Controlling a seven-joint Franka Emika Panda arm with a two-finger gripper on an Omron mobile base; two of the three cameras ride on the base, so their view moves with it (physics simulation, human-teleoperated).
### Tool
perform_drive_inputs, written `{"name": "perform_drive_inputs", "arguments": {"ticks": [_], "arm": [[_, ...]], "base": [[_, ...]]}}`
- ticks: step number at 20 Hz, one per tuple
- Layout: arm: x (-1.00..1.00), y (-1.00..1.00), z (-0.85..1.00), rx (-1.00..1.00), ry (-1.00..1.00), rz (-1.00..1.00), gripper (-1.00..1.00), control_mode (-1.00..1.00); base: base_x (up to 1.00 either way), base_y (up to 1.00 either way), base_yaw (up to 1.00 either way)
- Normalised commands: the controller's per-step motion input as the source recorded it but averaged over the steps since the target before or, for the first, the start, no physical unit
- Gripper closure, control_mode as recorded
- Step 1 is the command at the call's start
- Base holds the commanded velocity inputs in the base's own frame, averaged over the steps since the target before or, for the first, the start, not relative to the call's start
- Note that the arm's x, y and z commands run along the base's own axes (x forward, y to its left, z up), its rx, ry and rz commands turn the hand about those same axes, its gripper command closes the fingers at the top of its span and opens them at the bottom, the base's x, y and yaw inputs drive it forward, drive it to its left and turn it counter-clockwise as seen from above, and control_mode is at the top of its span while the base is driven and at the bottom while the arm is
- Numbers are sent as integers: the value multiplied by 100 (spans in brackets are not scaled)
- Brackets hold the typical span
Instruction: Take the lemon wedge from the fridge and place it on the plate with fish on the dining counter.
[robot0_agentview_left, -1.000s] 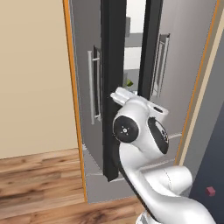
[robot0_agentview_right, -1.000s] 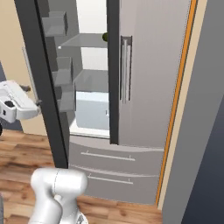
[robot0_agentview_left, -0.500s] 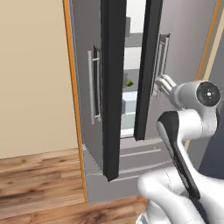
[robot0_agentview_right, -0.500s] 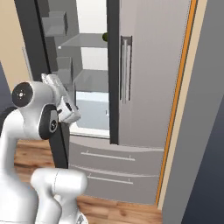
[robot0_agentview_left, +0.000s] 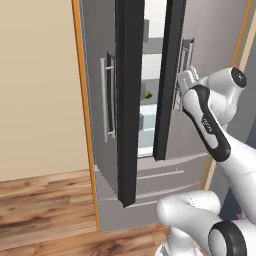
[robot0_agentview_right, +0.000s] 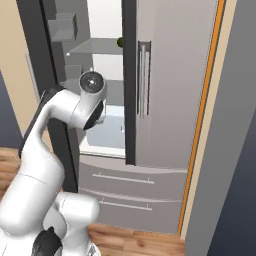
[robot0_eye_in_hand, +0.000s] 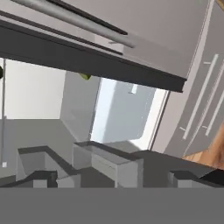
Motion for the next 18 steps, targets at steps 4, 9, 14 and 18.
{"name": "perform_drive_inputs", "arguments": {"ticks": [4,9,14,18], "arm": [[100,91,-16,18,5,1,-100,-100],[100,100,-28,12,7,9,-100,-100],[79,100,-33,13,4,25,-100,-100],[46,100,-43,14,0,32,-100,-100]], "base": [[0,0,0],[0,0,0],[0,0,0],[0,0,0]]}}
